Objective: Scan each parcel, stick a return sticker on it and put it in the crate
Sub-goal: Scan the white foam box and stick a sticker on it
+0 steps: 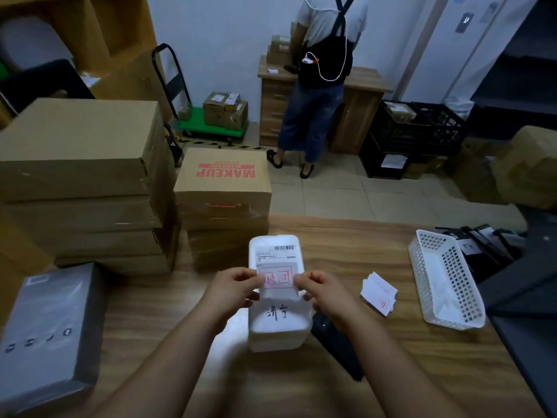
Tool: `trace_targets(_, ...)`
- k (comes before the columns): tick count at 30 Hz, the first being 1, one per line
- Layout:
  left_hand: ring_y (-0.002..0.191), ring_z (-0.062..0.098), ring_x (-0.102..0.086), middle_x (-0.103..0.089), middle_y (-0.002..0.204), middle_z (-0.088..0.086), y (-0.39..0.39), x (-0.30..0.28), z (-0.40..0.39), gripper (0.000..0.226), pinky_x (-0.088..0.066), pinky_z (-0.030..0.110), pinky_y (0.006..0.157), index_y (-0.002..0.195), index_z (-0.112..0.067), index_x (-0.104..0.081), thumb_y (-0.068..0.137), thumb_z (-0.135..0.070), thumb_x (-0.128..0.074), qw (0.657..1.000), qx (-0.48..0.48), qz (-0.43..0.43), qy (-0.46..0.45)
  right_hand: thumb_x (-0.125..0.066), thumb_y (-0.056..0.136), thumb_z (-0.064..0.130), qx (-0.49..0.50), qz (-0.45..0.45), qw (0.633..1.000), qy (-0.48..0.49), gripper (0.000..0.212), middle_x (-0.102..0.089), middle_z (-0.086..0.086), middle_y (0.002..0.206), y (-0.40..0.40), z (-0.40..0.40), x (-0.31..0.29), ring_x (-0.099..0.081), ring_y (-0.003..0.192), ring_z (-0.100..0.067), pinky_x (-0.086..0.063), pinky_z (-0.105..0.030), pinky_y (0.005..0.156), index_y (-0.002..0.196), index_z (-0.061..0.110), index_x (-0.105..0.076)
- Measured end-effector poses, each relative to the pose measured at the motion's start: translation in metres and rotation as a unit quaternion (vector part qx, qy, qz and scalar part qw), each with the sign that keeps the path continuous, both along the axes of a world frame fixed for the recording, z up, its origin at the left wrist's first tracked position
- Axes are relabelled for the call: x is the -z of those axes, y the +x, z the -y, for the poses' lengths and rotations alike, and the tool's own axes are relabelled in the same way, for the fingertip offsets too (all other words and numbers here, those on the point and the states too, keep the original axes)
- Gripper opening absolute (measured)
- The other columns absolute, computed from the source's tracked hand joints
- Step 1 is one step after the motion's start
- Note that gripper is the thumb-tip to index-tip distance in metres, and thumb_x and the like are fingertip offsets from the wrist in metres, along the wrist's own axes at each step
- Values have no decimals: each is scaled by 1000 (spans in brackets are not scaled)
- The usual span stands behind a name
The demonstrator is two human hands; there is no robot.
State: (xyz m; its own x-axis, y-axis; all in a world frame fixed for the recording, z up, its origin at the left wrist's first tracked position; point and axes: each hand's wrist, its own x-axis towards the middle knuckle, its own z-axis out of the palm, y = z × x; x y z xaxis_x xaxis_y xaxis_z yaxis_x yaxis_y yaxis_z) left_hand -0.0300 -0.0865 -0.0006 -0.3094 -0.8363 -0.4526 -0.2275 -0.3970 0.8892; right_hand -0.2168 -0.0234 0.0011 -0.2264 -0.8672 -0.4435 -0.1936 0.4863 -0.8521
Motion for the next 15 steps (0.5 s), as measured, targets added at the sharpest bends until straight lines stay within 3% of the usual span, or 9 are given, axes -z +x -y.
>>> trace_targets(4,81,25,-68,-67,100,3,-5,15,-9,34,-55,39,75,115,-28,-49,91,-12,-65,998,-69,-1,-5,-55,97,34,69,2,998,10,26,-63,-1,78,-14,-4,7,-51,69,-15,-40,-29,62,86,13,-66)
trace_targets(6,87,20,-64,-65,108,0,-2,28,-12,34,-51,35,81,120,-24,-58,88,-16,-68,989,-55,95,-94,-60,94,36,79,23,996,23,24,-60,-1,73,-24,-9,11,-49,65,-15,-37,-30,59,82,15,-63)
trace_targets(8,106,20,-54,-56,120,-4,1,40,-18,39,-44,33,94,122,-26,-64,84,-24,-72,952,37,238,-189,-67,89,39,60,33,996,54,25,-63,-3,76,-30,-17,16,-50,67,-16,-37,-31,59,83,15,-64)
trace_targets(10,123,21,-41,-46,131,-6,0,47,-28,47,-36,31,104,129,-31,-60,84,-32,-72,920,111,311,-213,-69,87,37,47,51,995,76,27,-64,-9,83,-28,-25,22,-49,67,-19,-36,-29,56,91,10,-65)
trace_targets(12,128,19,-38,-43,137,-6,-2,50,-36,51,-35,30,106,135,-33,-54,86,-33,-69,925,114,306,-196,-69,89,32,42,81,993,78,22,-58,-11,81,-22,-31,27,-42,61,-15,-31,-24,49,90,10,-64)
trace_targets(15,129,17,-39,-43,140,-4,-2,51,-41,52,-33,26,105,139,-31,-51,89,-30,-67,931,99,292,-198,-67,91,30,22,65,996,63,19,-61,6,64,-20,-32,37,-40,54,-7,-32,-16,47,84,13,-64)
